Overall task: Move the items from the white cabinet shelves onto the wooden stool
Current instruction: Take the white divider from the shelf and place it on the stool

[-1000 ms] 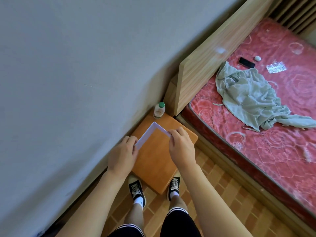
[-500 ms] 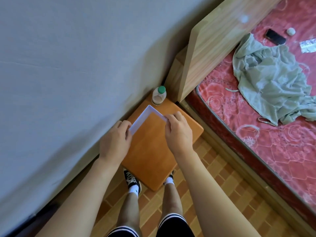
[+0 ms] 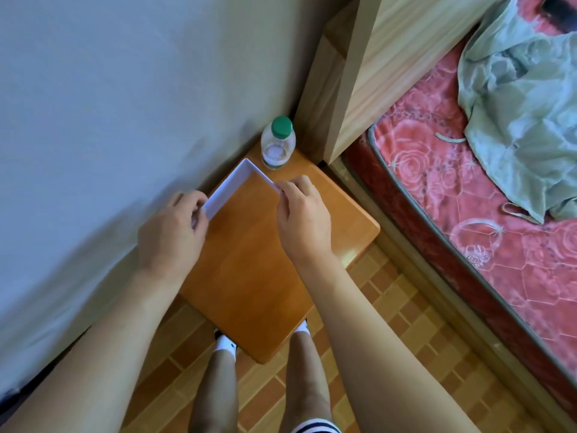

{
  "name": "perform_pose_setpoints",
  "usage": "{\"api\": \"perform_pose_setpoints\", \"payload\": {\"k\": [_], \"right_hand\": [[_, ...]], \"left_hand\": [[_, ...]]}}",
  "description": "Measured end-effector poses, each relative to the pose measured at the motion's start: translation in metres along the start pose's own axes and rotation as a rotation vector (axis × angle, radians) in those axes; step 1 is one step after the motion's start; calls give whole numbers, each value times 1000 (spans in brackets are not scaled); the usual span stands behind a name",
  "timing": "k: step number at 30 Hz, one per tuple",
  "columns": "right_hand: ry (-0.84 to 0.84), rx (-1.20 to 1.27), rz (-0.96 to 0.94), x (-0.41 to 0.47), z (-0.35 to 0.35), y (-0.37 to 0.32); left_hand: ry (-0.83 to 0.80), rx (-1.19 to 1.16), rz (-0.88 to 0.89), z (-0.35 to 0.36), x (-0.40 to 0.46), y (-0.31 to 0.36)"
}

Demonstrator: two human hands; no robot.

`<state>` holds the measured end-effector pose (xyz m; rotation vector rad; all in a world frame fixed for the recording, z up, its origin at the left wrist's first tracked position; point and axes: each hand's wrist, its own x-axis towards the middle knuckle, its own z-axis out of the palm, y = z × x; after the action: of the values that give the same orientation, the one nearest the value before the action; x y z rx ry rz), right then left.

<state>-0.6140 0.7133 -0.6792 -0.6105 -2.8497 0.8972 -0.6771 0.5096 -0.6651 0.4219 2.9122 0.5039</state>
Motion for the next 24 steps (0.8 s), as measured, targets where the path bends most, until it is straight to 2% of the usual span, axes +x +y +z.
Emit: {"api": "perform_pose_setpoints", "payload": {"k": [13, 24], "right_hand": [[18, 12, -19, 13, 31, 28], [78, -48, -31, 13, 27, 34]], "left_hand": [[25, -58, 56, 41, 19, -14], [97, -84, 51, 42, 7, -13]]}}
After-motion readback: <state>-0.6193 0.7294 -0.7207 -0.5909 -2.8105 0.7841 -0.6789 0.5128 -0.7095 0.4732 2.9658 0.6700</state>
